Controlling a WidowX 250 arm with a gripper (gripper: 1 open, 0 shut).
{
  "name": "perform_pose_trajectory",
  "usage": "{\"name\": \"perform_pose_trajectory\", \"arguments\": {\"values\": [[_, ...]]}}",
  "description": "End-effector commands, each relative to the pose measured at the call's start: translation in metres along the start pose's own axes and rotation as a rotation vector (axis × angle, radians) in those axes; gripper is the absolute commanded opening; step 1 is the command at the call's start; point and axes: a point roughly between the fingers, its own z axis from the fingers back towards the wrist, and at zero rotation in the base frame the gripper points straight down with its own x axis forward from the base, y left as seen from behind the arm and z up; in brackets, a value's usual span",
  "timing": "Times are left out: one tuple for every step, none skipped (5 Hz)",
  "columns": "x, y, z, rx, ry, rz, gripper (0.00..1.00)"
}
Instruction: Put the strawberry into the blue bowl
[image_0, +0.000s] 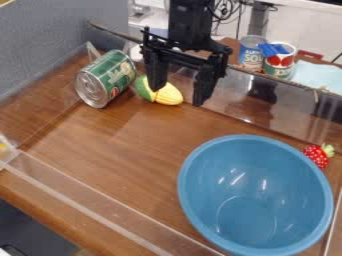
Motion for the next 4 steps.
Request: {"name": "perform_pose_trajectory", "arguments": {"values": [[0.0, 0.004, -0.005, -0.004, 0.012, 0.051, 1.0], [0.011, 0.019, -0.007, -0.01, 0.001, 0.09, 1.0], [0.022, 0.041, -0.005, -0.021, -0.019, 0.131, 1.0], [0.025, 0.059, 0.003, -0.018, -0.028, 0.104, 1.0]]}}
